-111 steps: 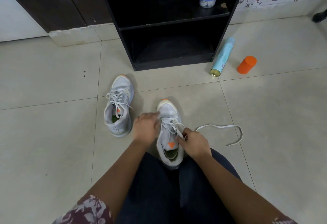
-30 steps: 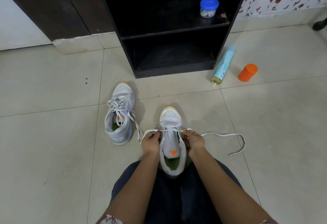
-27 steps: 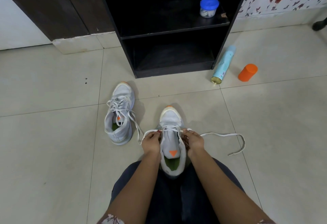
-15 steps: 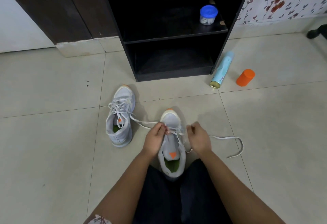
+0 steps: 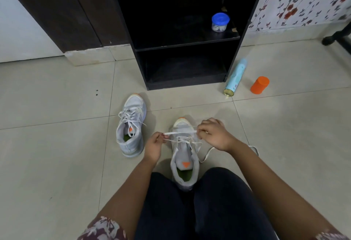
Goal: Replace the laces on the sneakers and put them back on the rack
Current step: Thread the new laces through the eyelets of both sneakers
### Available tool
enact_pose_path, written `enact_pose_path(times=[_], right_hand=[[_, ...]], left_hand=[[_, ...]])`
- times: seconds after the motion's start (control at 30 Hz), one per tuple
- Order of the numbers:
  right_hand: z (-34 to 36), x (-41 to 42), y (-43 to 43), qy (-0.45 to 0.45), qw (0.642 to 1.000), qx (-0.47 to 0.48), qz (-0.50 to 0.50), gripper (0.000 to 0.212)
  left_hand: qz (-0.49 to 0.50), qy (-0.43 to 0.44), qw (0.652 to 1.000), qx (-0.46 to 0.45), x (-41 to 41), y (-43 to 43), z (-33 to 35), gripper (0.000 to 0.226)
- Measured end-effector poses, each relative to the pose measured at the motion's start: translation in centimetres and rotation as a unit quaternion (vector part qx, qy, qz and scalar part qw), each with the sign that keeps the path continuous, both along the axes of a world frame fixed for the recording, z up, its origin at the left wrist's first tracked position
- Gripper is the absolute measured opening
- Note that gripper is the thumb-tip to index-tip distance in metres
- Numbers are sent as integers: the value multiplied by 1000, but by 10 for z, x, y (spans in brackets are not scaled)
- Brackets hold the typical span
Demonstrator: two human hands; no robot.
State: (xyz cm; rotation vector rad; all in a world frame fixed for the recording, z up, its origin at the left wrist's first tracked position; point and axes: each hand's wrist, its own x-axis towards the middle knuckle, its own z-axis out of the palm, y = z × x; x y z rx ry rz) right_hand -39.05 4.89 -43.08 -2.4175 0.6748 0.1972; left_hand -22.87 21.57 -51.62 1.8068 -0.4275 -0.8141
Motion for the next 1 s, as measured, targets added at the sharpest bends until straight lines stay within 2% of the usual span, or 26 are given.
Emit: enact_pose_path(times=[0.03, 0.1, 0.13, 0.2, 0.3, 0.33, 0.4, 0.47, 0.53, 0.6, 0.67, 0.73, 0.77, 0.8, 0.87, 0.93, 1.0], right_hand=[[5, -9, -1, 2, 1000, -6, -16, 29], [10, -19, 4, -1, 999, -38, -11, 43], [12, -22, 9, -9, 999, -52, -1, 43], [17, -22, 19, -32, 998, -47, -7, 30], [30, -23, 33, -51, 997, -37, -37, 23], [36, -24, 37, -59, 996, -45, -40, 23], [46, -28, 45, -76, 995, -50, -48, 22], [53, -32, 49, -84, 994, -20, -62, 22], [58, -41, 49, -78, 994, 26, -73, 23], [60, -56, 44, -76, 990, 70, -99, 23], [58, -71, 42, -55, 989, 76, -117, 24], [53, -75, 45, -25, 990, 67, -122, 24], [50, -74, 51, -15, 990, 60, -124, 24], [47, -70, 58, -9, 991, 54, -124, 23], [43, -59, 76, -10, 992, 51, -119, 21], [39, -48, 91, -23, 992, 52, -113, 21], [37, -43, 98, -34, 991, 52, -118, 24]], left_hand=[[30, 25, 999, 13, 0, 2, -6, 28], [26, 11, 999, 43, -4, 4, -9, 22], [5, -5, 999, 50, -8, 3, -7, 17], [-51, -49, 997, 42, -15, -1, 5, 14], [-175, -228, 958, -5, -23, -5, 27, 29], [-207, -258, 943, -22, -26, -6, 37, 31], [-253, -251, 933, -50, -35, -8, 64, 27], [-273, -191, 937, -106, -42, -11, 86, 23], [-224, -145, 954, -139, -42, -7, 96, 21], [-106, -109, 982, -114, -31, 4, 93, 19], [4, -89, 996, -25, -18, 22, 80, 27], [37, -110, 989, 94, -10, 39, 65, 26], [30, -155, 977, 146, -12, 47, 61, 23], [13, -218, 961, 169, -17, 51, 58, 21], [-66, -313, 941, 106, -37, 52, 64, 29], [-173, -318, 932, 16, -63, 46, 76, 37], [-222, -324, 920, -9, -81, 45, 84, 34]])
